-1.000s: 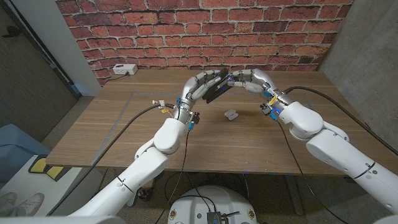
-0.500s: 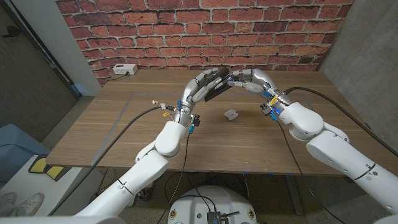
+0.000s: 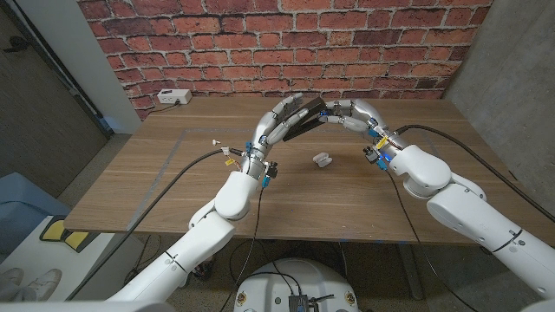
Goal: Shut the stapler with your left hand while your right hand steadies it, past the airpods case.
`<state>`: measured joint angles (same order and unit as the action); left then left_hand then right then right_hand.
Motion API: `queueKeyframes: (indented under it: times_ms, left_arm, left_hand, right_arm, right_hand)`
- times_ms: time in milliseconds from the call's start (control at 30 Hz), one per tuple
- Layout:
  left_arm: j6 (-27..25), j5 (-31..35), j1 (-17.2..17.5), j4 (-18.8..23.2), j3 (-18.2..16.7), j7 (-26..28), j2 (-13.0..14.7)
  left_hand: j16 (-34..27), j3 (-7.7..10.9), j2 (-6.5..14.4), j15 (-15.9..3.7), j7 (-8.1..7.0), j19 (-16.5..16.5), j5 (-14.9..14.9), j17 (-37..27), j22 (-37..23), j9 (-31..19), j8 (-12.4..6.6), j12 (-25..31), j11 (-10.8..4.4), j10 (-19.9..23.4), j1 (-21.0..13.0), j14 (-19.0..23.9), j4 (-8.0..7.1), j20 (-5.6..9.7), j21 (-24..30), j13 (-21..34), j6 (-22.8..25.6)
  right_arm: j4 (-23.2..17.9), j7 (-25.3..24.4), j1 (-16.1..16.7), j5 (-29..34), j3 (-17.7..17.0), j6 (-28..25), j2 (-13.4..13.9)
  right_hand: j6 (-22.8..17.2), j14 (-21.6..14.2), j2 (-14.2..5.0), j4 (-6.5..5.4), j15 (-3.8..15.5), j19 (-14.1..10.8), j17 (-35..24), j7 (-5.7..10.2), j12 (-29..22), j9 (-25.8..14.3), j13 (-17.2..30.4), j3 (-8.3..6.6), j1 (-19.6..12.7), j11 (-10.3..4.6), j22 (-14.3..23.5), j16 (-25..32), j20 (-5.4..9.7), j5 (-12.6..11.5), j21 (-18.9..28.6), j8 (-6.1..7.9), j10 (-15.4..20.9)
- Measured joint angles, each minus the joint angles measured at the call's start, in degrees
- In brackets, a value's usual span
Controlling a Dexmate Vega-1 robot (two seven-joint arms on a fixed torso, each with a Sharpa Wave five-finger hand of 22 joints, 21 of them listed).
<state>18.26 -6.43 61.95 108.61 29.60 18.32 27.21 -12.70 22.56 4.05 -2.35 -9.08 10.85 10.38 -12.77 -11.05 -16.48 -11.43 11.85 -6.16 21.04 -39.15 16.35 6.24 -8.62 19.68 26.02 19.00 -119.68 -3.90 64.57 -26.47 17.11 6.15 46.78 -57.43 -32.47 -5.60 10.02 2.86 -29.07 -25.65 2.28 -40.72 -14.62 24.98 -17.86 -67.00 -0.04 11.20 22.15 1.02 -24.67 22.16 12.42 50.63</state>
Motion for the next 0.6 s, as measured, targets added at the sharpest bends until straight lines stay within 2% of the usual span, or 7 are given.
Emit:
queueKeyframes:
  times_ms: [67, 600]
  left_arm:
    - [0.34, -0.11, 0.03, -0.24, -0.06, -0.12, -0.1]
    - [2.5, -1.38, 0.41, -1.95, -0.63, -0.82, -1.09]
  left_hand:
    - [0.0, -0.11, 0.03, 0.0, 0.0, 0.0, 0.0, 0.0, 0.0, 0.23, 0.0, 0.0, 0.0, 0.0, 0.55, 0.0, -0.11, 0.0, 0.0, -0.21, 0.0]
    - [0.0, -1.0, 0.18, 0.04, 0.3, 0.0, -0.23, -0.01, 0.0, 1.06, -0.01, 0.33, 0.0, 0.44, 2.81, 0.04, -1.0, 0.0, -0.22, -0.78, 0.97]
  right_arm:
    - [0.14, 0.05, -0.06, -0.1, 0.03, -0.09, -0.04]
    - [1.26, 0.52, -1.27, -0.74, 0.88, -0.67, -0.36]
  right_hand:
    - [0.0, 0.0, -0.53, 0.01, 0.0, 0.0, 0.0, 0.0, 0.01, 0.0, -0.1, 0.01, -0.53, -0.09, 0.0, -0.37, 0.0, 0.0, 0.01, 0.0, -0.09]
    - [0.01, 0.01, -0.68, -0.03, -0.01, 0.01, -0.29, -0.01, -0.22, 0.02, 0.08, 0.45, -0.68, -0.21, 0.0, -0.37, 0.01, 0.06, 0.01, -0.05, -0.22]
